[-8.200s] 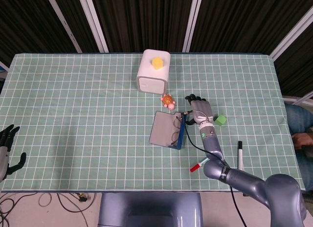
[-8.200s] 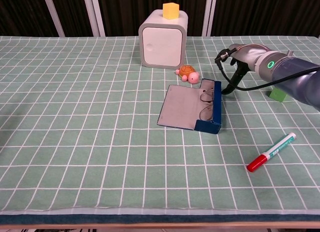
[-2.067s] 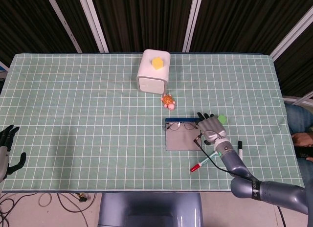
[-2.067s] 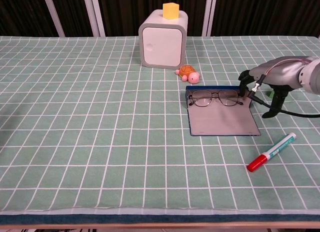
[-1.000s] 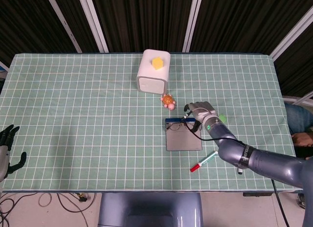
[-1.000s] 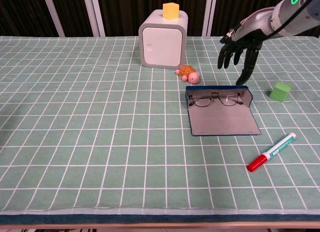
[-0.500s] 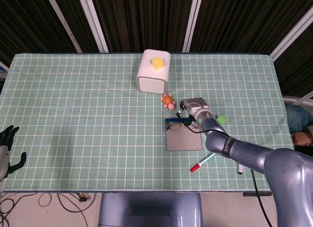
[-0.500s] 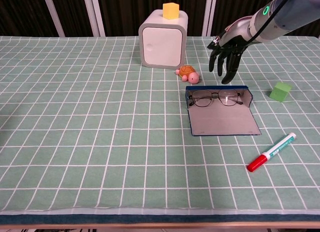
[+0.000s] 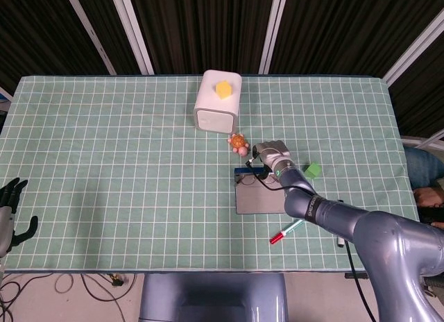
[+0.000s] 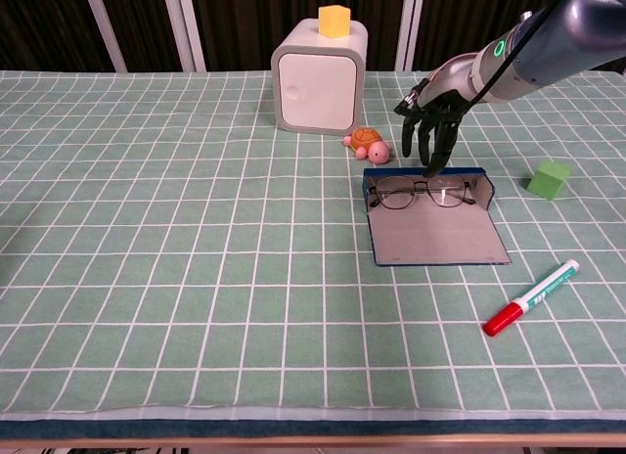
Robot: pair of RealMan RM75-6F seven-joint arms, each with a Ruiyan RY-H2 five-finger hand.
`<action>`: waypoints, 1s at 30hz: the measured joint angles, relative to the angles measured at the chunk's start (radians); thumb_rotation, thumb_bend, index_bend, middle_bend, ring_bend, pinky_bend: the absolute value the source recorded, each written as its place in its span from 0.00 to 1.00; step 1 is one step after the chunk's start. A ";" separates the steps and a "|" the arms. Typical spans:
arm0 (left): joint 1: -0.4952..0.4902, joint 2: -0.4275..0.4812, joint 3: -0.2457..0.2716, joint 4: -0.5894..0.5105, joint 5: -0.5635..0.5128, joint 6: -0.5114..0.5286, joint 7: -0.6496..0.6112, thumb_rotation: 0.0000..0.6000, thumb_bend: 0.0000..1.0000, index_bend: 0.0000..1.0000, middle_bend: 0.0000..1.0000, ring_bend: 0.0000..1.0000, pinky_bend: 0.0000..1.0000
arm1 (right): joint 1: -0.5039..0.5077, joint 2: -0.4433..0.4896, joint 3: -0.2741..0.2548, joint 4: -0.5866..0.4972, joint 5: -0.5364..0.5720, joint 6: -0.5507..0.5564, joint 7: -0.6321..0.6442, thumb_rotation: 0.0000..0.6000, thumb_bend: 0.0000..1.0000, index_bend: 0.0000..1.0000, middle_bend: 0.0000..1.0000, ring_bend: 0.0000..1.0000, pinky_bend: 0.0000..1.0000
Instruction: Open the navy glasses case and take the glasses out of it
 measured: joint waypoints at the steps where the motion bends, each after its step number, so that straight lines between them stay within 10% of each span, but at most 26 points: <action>1: 0.000 0.000 0.000 0.000 0.000 0.000 0.000 1.00 0.44 0.05 0.00 0.00 0.00 | 0.000 -0.004 -0.001 0.001 -0.003 0.003 0.004 1.00 0.33 0.33 0.38 0.35 0.23; 30: -0.002 0.002 0.001 -0.004 0.000 -0.001 -0.002 1.00 0.44 0.05 0.00 0.00 0.00 | -0.018 -0.058 -0.014 0.051 -0.070 0.019 0.082 1.00 0.39 0.40 0.46 0.39 0.23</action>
